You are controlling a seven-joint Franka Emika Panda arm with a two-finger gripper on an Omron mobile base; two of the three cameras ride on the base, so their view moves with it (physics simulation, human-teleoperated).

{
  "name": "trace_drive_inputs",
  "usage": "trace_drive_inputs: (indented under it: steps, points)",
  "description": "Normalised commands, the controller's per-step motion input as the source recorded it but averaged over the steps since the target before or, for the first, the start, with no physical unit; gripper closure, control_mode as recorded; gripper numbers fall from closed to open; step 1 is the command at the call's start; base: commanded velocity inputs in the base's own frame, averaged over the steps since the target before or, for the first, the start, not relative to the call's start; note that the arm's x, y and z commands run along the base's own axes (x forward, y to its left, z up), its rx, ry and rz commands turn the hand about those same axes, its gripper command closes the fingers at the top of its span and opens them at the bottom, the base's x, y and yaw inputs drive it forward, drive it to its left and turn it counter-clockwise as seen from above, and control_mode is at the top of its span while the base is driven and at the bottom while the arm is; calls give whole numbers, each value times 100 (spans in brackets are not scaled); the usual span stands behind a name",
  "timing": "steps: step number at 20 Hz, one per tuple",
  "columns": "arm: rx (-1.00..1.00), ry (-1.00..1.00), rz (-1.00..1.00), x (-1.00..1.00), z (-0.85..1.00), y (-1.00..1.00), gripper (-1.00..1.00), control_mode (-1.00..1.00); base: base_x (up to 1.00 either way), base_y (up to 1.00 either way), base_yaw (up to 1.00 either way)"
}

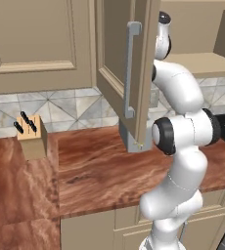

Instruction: Retrieve the tupperware and aluminum foil from the cabinet and place them on the dining counter near the plate with lime and squash to prepare for storing leftovers.

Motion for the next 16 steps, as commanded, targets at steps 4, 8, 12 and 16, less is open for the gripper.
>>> trace_drive_inputs:
  steps: [4, 8, 12, 16]
  points:
    - [0, 5, 0, 52, -23, 0, -100, -100, 0, 0, 0]
    - [0, 3, 0, 48, -27, 0, 100, -100, 0, 0, 0]
    - [0, 3, -1, 19, -30, 0, 100, -100, 0, 0, 0]
    - [0, 1, -5, 0, -45, 0, 100, -100, 0, 0, 0]
